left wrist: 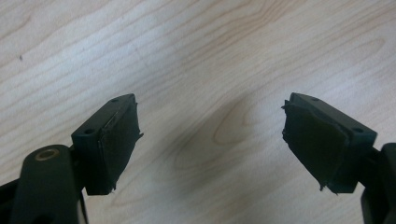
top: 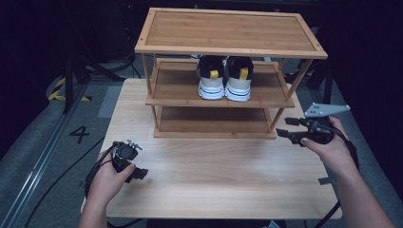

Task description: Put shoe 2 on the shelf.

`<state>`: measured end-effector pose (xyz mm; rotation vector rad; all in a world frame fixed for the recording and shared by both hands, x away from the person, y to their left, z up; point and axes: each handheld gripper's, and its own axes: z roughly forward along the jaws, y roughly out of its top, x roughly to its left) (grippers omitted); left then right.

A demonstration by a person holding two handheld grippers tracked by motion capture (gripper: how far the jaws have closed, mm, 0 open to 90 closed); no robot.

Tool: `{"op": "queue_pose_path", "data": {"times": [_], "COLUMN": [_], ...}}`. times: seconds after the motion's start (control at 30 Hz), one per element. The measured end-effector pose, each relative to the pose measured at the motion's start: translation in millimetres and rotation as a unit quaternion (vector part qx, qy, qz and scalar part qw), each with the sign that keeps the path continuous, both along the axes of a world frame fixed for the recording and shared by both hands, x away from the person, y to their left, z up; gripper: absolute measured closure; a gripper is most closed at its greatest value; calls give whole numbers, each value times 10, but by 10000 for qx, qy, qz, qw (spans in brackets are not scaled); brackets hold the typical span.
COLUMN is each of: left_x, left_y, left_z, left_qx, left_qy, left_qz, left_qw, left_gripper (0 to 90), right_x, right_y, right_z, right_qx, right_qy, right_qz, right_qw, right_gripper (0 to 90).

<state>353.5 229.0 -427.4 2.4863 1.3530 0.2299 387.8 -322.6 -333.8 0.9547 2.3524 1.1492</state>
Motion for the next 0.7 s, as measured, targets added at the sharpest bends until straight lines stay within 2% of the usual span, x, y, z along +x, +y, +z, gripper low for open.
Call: {"op": "queue_pose_path", "data": {"times": [0.13,0.2,0.27,0.3,0.33,0.37,0.4,0.43,0.57,0.7], "left_x": [26,41,45,56,71,69,71,70,57,70], "left_y": [-26,-17,-7,5,20,15,15,16,17,40], "left_z": [-46,-64,-71,-51,-25,-7,25,39,50,13], "left_qx": [31,21,-66,-100,-142,-246,-331,-380,-430,-372], "left_qy": [-91,-158,-165,-323,-573,-665,-765,-784,-677,-603], "left_qz": [-10,4,112,140,187,328,379,350,253,283], "left_qw": [10000,9999,9998,9993,9981,9969,9958,9956,9965,9971], "left_gripper": [181,181,181,183,185,185,190,188,180,188], "right_x": [-124,-180,-218,-238,-258,-264,-264,-254,-249,-234], "right_y": [-269,-372,-433,-461,-492,-518,-536,-571,-659,-674], "right_z": [-360,-561,-718,-806,-904,-964,-1000,-1050,-1170,-1205], "right_qx": [70,-108,-255,-267,-322,-340,-335,-297,-318,-169], "right_qy": [248,294,320,333,381,420,456,495,558,580], "right_qz": [-369,-581,-632,-688,-734,-751,-786,-838,-1106,-1105], "right_qw": [9990,9978,9972,9967,9961,9957,9953,9948,9918,9920], "right_gripper": [271,233,217,208,199,197,197,197,193,191]}}
